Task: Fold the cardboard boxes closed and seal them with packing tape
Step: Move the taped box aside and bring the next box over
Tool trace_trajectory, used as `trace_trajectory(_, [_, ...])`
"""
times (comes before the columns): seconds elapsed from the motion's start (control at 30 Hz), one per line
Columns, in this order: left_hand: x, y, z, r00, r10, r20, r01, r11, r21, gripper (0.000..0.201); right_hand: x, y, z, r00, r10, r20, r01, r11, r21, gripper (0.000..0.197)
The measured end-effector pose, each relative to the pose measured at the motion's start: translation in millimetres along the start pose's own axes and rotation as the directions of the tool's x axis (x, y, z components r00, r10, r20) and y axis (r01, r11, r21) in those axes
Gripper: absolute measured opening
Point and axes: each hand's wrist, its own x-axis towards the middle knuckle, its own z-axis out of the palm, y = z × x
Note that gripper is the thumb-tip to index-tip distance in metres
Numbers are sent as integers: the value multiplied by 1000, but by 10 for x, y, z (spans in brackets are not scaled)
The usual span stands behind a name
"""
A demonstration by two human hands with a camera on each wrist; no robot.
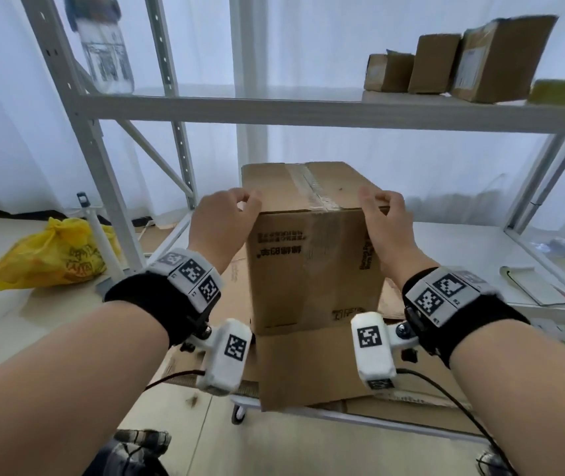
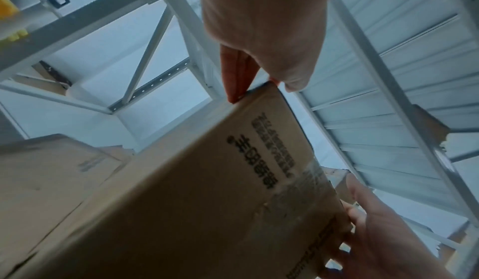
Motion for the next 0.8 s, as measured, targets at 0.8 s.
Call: trace_trajectory(0.8, [302, 181, 188, 485, -16, 874, -289, 941, 178, 52, 53, 241, 72, 983, 112, 144, -62, 948, -313, 52])
